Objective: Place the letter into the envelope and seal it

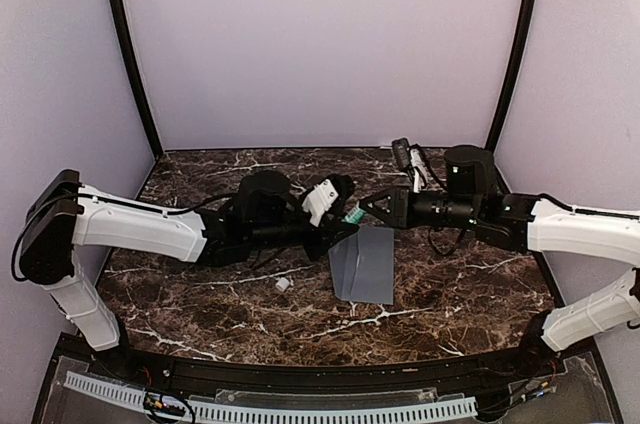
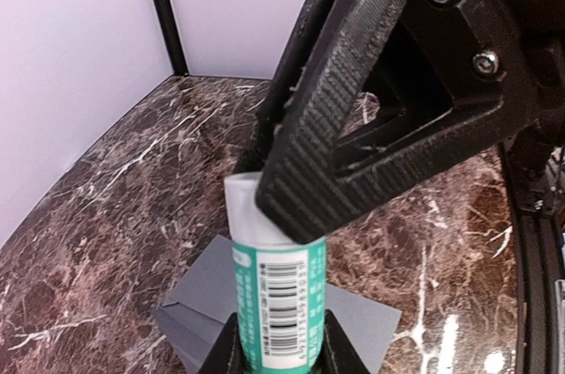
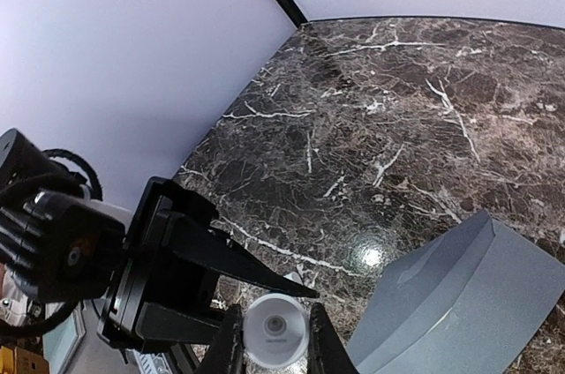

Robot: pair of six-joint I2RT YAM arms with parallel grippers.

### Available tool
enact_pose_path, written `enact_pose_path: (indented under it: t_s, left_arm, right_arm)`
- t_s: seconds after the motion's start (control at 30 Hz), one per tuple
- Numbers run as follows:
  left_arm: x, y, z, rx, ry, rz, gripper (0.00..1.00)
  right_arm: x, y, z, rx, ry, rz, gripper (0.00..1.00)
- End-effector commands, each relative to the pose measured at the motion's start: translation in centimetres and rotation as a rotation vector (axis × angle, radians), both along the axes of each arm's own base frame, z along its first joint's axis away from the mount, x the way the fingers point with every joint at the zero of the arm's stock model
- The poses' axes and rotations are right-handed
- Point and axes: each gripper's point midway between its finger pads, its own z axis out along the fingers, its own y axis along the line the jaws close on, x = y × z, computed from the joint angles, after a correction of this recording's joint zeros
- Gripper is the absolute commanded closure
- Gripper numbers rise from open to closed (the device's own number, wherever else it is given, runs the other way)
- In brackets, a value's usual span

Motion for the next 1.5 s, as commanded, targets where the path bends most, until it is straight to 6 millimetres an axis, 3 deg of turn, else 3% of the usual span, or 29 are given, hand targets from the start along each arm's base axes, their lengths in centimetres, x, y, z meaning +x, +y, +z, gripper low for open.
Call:
enact_pose_path:
  t_s: [0.0,0.43,0.7,0.77,0.8,0.9,1.03,1.37,1.47]
  left_arm:
    - [1.6,-0.8,2.9,-0.031,-0.15,0.111,1.0]
    - [1.6,-0.5,1.3,0.007,-0.148,0.121,1.0]
    - [-0.2,-0.8,1.1,-0.002,-0.09,0.033,1.0]
    - [-0.5,-0.6,1.1,-0.007,-0.081,0.022,1.0]
    - [-0.8,-0.5,1.1,-0.01,-0.077,0.015,1.0]
    - [-1.3,-0.2,1.5,-0.028,-0.056,0.001,1.0]
    - [-2.6,0.1,2.0,-0.046,-0.014,-0.046,1.0]
    - [-6.8,1.3,4.5,-0.191,0.106,-0.263,1.0]
    - [-7.3,1.5,5.0,-0.226,0.156,-0.304,1.0]
  right_arm:
    - [1.2,0.8,-0.3,0.013,0.068,-0.062,1.0]
    - [1.1,0.7,-1.0,0.005,0.058,-0.054,0.96]
    - [0.2,0.1,0.0,-0.006,-0.029,-0.006,0.72]
    - [-0.2,-0.1,0.6,0.0,-0.054,0.012,0.62]
    - [-0.4,-0.2,0.9,0.001,-0.071,0.021,0.51]
    - [-1.3,-0.5,2.2,0.017,-0.128,0.062,0.32]
    - [-2.8,-0.9,3.3,0.049,-0.207,0.126,0.22]
    - [-5.5,-1.4,4.6,0.126,-0.387,0.238,0.19]
    - [-6.4,-1.4,5.1,0.155,-0.414,0.282,0.2]
